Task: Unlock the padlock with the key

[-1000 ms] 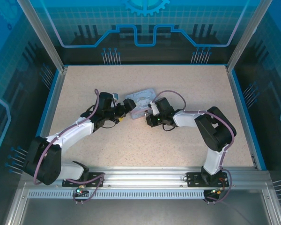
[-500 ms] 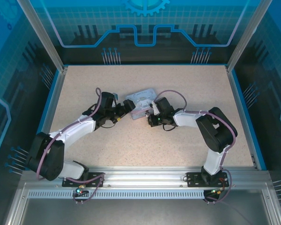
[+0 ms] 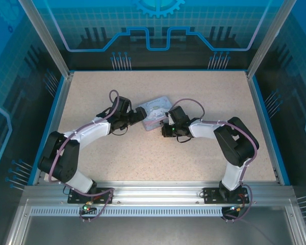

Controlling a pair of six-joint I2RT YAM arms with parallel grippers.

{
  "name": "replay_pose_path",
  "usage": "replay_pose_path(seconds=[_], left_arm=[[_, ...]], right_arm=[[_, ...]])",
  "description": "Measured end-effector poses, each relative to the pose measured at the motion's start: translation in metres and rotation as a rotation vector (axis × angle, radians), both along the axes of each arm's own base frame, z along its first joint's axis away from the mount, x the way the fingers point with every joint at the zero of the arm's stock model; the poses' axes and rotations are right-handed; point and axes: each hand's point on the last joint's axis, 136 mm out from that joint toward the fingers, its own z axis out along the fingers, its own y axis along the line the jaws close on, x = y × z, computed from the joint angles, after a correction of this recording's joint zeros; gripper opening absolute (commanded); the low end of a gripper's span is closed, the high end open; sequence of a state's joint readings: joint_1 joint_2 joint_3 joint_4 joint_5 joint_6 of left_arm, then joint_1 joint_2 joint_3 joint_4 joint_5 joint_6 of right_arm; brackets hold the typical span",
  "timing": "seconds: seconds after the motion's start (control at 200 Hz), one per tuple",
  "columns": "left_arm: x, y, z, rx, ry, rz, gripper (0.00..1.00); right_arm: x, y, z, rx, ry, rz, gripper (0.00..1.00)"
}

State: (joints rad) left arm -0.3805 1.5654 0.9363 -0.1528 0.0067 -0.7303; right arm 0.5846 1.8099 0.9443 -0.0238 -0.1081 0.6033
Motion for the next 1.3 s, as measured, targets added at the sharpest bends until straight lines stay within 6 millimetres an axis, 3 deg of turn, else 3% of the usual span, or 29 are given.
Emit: replay_pose_path(seconds=[0.19,0.68,1.301], left_arm=[[0.003,-0.002,-0.012,0.061,0.02,-0.018,0.99],[-0.002,-0.035,-0.022,0.157,0.016,-0.1,0.99],[0.0,-0.049,-0.025,0.147,0.002,-0.118,0.99]], right_arm=[[-0.002,-0.001,0.0,0.008,0.013,-0.022,0.0],[-0.007,-0.025,-0.002,0.092,0.05,-0.094,0.0],[-0.005,-0.021,0.004,0.28,0.109,-0.181,0.0]])
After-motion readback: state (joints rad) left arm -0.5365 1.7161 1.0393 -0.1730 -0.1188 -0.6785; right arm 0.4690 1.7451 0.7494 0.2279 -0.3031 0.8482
